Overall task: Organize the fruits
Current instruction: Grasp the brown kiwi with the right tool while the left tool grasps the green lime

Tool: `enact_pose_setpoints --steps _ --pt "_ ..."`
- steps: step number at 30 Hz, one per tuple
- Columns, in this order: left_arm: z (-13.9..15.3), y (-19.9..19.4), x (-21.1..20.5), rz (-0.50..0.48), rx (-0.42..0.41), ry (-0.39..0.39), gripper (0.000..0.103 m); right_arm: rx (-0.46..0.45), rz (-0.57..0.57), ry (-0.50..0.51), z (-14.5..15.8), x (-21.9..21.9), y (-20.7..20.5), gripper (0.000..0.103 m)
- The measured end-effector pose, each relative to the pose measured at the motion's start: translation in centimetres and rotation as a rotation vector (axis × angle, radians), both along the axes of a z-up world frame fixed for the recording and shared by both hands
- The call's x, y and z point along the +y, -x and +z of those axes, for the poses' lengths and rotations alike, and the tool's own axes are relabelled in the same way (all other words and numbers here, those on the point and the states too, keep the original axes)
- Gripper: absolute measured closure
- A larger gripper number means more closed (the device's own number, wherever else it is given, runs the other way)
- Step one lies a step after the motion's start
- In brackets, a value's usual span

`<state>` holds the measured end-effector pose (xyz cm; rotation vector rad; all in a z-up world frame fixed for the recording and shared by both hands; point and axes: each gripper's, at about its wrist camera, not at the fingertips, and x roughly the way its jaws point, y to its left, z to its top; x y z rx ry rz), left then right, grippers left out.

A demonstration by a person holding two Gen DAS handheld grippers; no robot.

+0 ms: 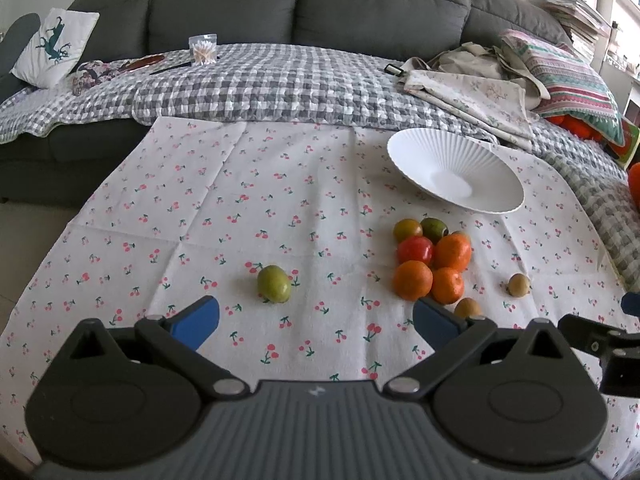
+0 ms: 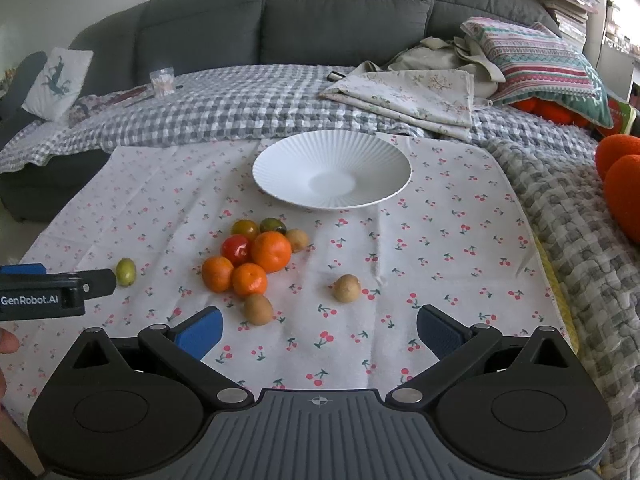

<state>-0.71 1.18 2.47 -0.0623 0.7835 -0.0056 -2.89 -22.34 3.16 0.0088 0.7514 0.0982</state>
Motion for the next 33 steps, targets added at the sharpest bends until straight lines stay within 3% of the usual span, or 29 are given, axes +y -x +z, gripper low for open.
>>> enact_pose_setpoints --steps 8,13,19,24,28,33 --pt "-0.3 -0.6 1.2 0.017 0.018 0.017 0.001 0.014 -0.014 0.026 0.4 0.1 -0.6 0.000" --pt "-0.3 -1.5 4.1 0.090 0.032 0.063 0.001 -0.009 -0.069 -0.077 -0.4 -1.8 -1.7 0.000" --pt "-0.8 -2.6 7.3 0.200 0.025 0.075 0.001 0.028 -0.148 -0.063 -1.0 -3.9 -2.7 0.000" --pt "-2.9 -3.7 7.1 0.170 0.086 0.112 0.009 0.084 -0.166 -0.054 -2.2 -4.2 -3.9 0.000" --pt "-4.4 -4.7 6.1 0.128 0.133 0.140 0.025 0.127 -0.164 -0.077 -3.1 -4.2 -5.5 0.000" --pt "-5.5 -5.9 4.6 0.090 0.149 0.121 0.042 0.137 -0.155 -0.110 -4.0 -4.6 -7.2 0.001"
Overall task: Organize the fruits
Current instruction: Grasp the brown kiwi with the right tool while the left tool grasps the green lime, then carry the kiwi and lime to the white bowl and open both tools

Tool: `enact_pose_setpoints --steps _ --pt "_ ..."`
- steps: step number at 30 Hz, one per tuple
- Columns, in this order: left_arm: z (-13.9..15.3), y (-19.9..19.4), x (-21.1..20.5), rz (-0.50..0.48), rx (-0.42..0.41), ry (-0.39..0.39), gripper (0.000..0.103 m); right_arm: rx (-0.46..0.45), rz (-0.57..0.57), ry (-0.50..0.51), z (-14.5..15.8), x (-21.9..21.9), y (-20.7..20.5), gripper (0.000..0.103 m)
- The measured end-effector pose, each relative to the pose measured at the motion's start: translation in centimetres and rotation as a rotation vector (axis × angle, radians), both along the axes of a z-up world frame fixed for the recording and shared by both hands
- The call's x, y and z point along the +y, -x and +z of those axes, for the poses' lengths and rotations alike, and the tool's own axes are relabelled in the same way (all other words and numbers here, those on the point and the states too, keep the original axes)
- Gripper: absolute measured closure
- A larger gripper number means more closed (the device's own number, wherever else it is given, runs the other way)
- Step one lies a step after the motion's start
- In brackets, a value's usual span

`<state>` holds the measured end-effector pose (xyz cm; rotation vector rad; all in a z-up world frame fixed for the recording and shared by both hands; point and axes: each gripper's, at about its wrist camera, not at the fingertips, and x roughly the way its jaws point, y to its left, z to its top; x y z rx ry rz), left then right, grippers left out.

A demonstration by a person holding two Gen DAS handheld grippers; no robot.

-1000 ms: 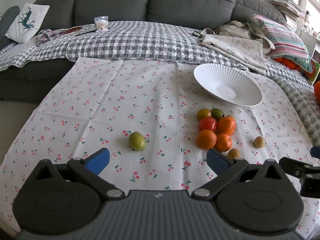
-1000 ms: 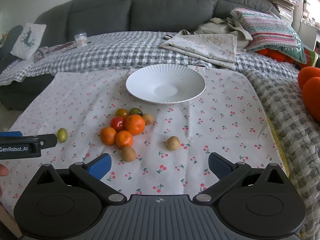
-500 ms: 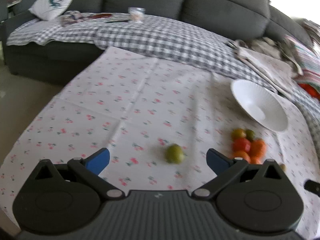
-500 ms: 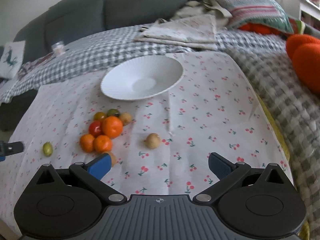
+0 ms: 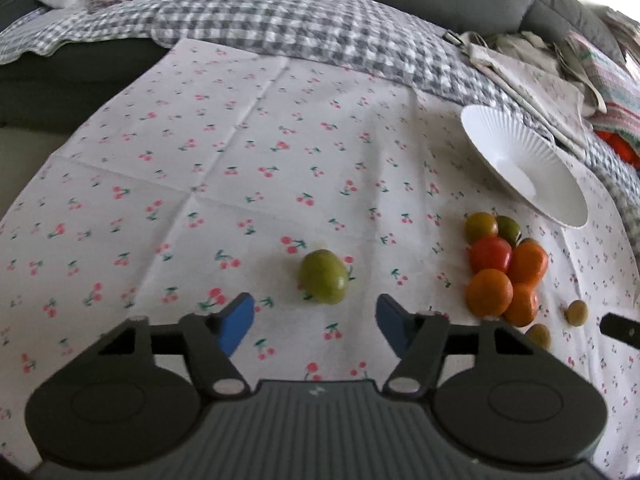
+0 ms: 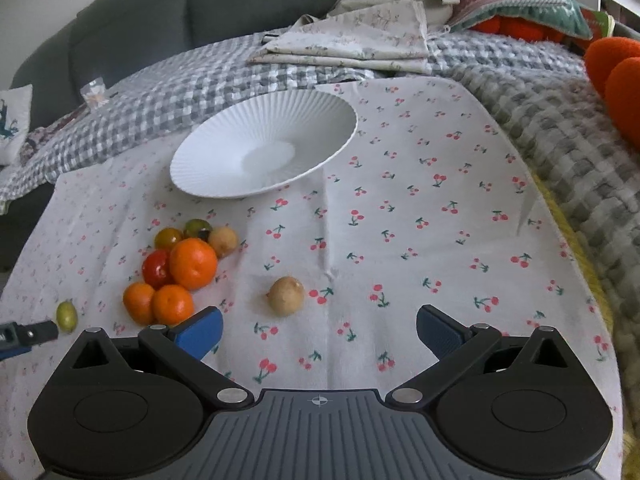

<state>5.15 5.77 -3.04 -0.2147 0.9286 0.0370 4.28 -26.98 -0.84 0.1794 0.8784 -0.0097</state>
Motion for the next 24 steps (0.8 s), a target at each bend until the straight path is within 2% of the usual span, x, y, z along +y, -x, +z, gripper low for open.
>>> enact_pose_setpoints --steps 2,3,5,8,9,11,12,16,18,22,24 --pt "-0.4 -0.5 -0.5 -0.011 0.002 -0.024 0.052 0.002 0.013 -0.004 -0.3 0.0 -0.7 0.003" --pt "-0.6 -0.6 -0.5 -0.012 0.004 -0.032 0.057 0.005 0.023 -0.010 -0.5 0.1 -1.1 0.007" --pt "-1.0 -0.9 -0.6 -0.013 0.011 -0.043 0.073 0.008 0.045 -0.020 -0.9 0.3 -1.9 0.015" --pt "-1.1 -1.1 -0.5 -0.014 0.000 -0.052 0.083 0.038 0.069 -0.041 -1.8 0.8 -2.9 0.042" --pt "-1.1 -1.2 -0.4 -0.013 -0.005 -0.052 0.084 0.056 0.078 -0.044 -2.2 1.0 -3.2 0.054" --pt "-0.8 -1.1 -0.2 -0.008 -0.023 -0.046 0.084 0.047 0.085 0.000 -2.5 1.5 -3.3 0.066" --pt "-0.6 -1.0 -0.1 -0.007 -0.034 -0.045 0.085 0.038 0.098 0.017 -2.5 1.8 -3.3 0.081" --pt "0.5 -0.8 0.0 -0.003 -0.071 -0.024 0.086 0.026 0.102 0.005 -1.9 1.8 -3.3 0.081" --pt "1.2 -0.8 0.1 -0.011 -0.084 0.003 0.103 0.009 0.107 0.008 -1.4 1.8 -3.2 0.081" --pt "2.7 -0.8 -0.4 -0.050 -0.130 0.025 0.103 -0.030 0.104 0.011 0.1 1.5 -3.0 0.081" --pt "2.8 -1.2 -0.3 -0.048 -0.115 0.045 0.103 -0.049 0.104 0.002 0.8 1.4 -3.0 0.081"
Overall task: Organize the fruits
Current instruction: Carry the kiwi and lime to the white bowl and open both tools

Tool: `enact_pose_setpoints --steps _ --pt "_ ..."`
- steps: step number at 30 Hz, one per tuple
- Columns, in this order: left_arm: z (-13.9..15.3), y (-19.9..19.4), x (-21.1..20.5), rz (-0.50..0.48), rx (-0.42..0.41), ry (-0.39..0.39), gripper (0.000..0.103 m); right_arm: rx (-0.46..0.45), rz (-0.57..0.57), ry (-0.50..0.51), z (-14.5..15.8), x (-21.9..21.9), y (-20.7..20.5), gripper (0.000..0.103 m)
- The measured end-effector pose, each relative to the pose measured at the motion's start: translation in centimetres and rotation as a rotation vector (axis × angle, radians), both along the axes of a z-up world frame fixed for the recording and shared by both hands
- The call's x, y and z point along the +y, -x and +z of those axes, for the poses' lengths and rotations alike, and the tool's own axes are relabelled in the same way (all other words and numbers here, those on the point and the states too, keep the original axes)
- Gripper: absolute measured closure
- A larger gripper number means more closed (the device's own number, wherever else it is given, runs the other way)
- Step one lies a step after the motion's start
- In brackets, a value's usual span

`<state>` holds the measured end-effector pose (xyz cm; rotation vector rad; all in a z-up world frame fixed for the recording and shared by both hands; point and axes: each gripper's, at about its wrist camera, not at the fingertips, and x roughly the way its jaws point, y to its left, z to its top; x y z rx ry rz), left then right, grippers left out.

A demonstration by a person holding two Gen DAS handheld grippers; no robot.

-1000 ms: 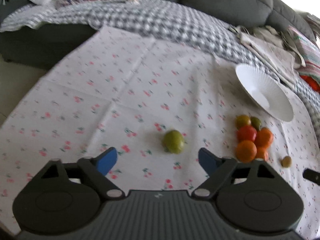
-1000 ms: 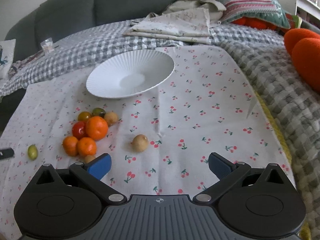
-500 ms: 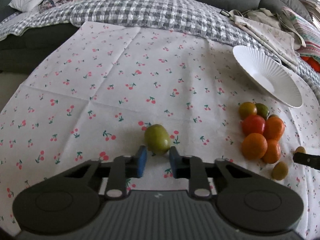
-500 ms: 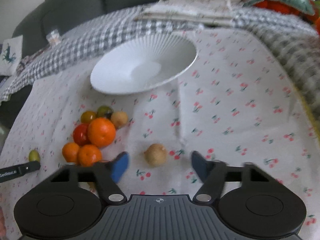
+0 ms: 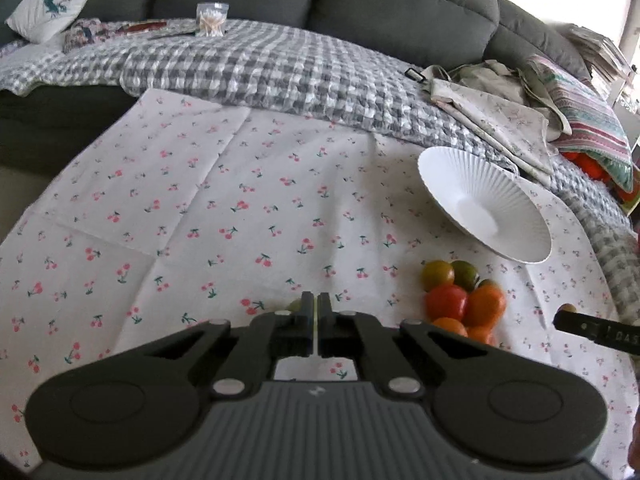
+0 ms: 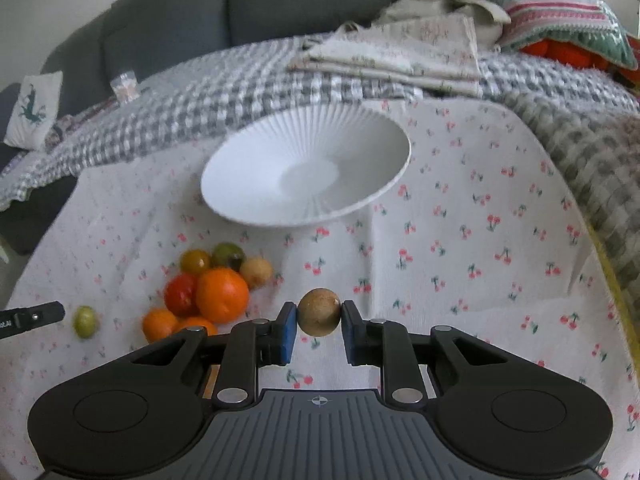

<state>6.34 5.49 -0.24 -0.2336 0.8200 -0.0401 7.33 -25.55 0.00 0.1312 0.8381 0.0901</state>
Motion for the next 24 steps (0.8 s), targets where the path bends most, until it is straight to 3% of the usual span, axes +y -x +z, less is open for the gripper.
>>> enact_pose_setpoints --steps 3,5,7,8,12,14,21,24 --pt "-0.7 -0.6 1.2 0.052 0.036 0.034 0.096 -0.004 0.002 0.001 0.2 0.1 -0.2 0.081" --pt "-1.1 -0.6 1.2 0.071 0.034 -0.005 0.062 0.007 0.010 0.000 0.0 0.2 -0.2 0.081" --pt "-1.3 -0.7 1.3 0.074 0.026 -0.015 0.047 0.012 0.014 0.001 -0.2 0.3 -0.2 0.081" --pt "-1.6 -0.9 1.2 0.072 0.034 -0.016 0.045 0.014 0.014 -0.003 -0.1 0.2 -0.2 0.081" --pt "-3.3 -2.0 0.0 0.020 0.070 -0.054 0.048 0.000 0.026 -0.026 0.4 0.4 -0.1 0.081" --pt "-3.9 -2.5 -0.6 -0.003 0.080 -0.104 0.075 -0.009 0.043 -0.027 0.6 0.8 0.0 0.081" --pt "-1.2 -1.9 -3.5 -0.071 -0.033 -0.226 0.075 -0.040 0.064 -0.013 1.5 0.8 -0.3 0.081" --pt "0.6 -2.3 -5.0 -0.115 -0.069 -0.229 0.075 -0.055 0.060 -0.013 2.0 0.4 -1.0 0.081"
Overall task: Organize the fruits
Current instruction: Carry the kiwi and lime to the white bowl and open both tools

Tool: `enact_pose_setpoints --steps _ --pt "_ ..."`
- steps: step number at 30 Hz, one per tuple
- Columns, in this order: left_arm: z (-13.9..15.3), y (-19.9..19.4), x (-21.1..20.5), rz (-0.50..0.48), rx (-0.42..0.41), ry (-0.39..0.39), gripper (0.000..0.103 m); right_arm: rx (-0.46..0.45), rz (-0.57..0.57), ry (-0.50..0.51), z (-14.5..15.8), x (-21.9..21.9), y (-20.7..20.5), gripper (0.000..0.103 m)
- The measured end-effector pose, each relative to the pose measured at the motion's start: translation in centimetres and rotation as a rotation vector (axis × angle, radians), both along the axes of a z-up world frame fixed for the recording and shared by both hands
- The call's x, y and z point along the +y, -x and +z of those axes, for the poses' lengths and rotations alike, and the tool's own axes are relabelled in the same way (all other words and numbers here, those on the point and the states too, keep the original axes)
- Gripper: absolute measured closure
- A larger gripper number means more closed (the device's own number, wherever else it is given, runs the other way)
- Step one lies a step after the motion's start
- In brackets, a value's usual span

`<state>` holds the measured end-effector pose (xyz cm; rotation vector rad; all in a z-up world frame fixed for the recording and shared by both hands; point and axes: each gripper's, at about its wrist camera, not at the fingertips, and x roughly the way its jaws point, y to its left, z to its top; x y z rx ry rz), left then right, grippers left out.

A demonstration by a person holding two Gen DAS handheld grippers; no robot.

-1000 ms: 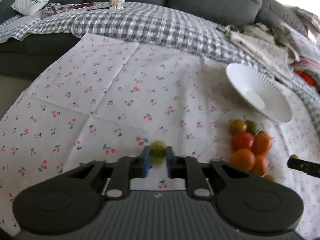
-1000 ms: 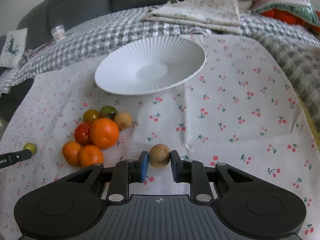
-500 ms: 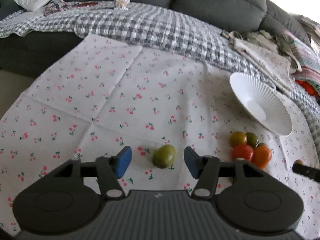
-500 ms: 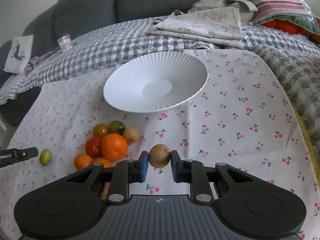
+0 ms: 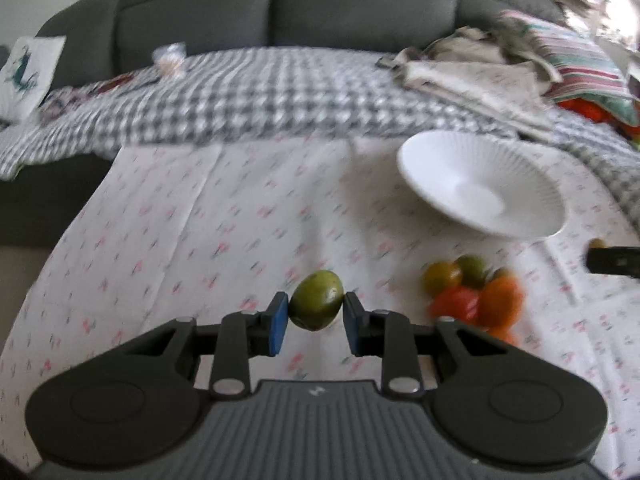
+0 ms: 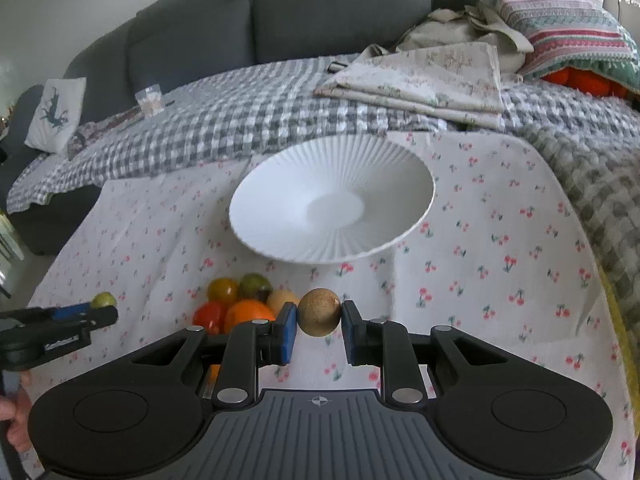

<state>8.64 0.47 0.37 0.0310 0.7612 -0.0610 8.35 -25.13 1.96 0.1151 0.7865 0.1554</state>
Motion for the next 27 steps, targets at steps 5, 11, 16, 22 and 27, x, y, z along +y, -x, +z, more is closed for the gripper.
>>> enact_pose_setpoints --steps 5,11,16,22,27 --pt "2.2 -1.4 -2.7 -0.056 -0.058 -0.023 0.075 -0.018 -0.010 0.000 0.5 -0.4 -1.5 0.081" --pt "2.5 -4.3 -5.8 -0.111 -0.069 -0.008 0.075 -0.020 -0.024 0.016 0.2 -0.9 -3.7 0.081" --pt "2.1 -6.8 -7.4 -0.137 -0.060 0.031 0.075 -0.034 -0.025 0.013 0.2 -0.9 -5.1 0.081" --pt "0.7 -8.9 -9.1 -0.173 -0.050 0.005 0.075 -0.043 -0.015 0.044 -0.2 -0.5 -6.7 0.081" --pt "-0.1 -10.0 -9.8 -0.189 -0.040 0.016 0.075 -0.037 -0.022 0.067 -0.9 -0.7 -8.0 0.081"
